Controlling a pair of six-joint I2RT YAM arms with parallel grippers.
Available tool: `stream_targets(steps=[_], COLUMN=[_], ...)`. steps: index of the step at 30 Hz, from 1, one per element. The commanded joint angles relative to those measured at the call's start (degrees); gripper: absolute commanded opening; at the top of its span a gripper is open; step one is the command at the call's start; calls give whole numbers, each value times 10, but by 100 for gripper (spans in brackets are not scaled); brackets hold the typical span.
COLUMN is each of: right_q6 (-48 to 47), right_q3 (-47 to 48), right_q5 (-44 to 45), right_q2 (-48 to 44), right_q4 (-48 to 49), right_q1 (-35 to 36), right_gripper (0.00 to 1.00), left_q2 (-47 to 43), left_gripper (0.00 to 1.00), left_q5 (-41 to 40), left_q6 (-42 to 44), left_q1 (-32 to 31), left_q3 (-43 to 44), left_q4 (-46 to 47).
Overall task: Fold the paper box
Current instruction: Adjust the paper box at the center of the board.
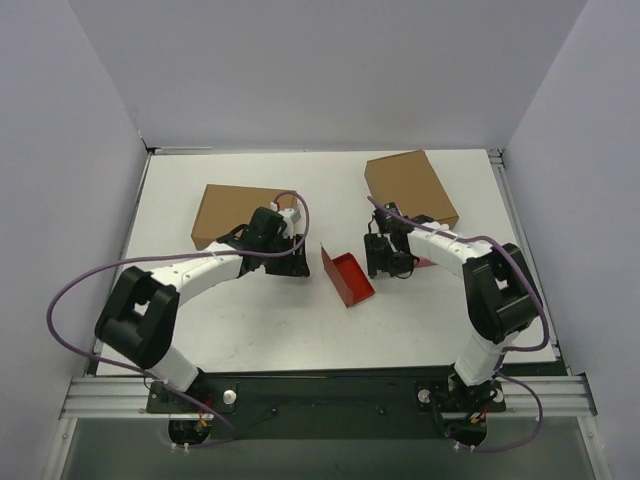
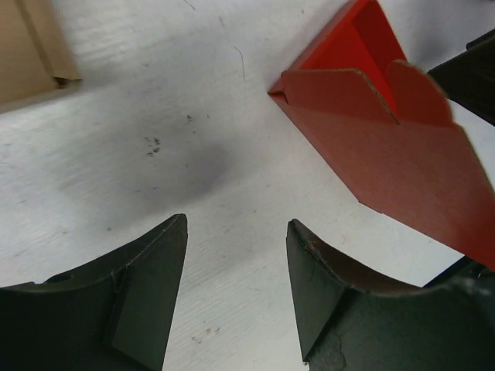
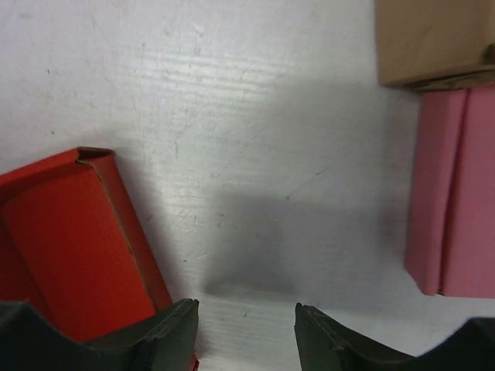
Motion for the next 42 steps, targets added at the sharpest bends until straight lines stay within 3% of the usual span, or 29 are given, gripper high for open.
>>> stream_targets(steps=[1,9,12,15,24,31,36,42], right_q6=[3,-102,-108,-91,-97,-166,-204,-235], right_q3=[1,-27,-36,-55,-86,-57,-17,11], right_q5=[-52,-203,-226,-211,-169,-145,-176,-224], right_q2=[19,-26,-56,-90,-224,-183,-124,-76], right_q4=[-38,-36,-31,-30,-26,92,117,146], right_q1=[5,84,120,109,10,-17,-36,-48], right_gripper=[53,52,52,53,61,60,59,56], left_q2=[74,201,222,225,106,-25,-126,-153], left_gripper=[64,63,63,63,64,63,60,59], left_q5=[41,88,117,116,118,86,125,173], left_q6=[-22,-31,-21,2,81,109,129,140], left_q1=[-17,-25,-25,-15,34,47,47,42], left_q3=[42,148,170,190,176,78,-39,-107], left_q4=[71,151,199,182,130,119,139,139])
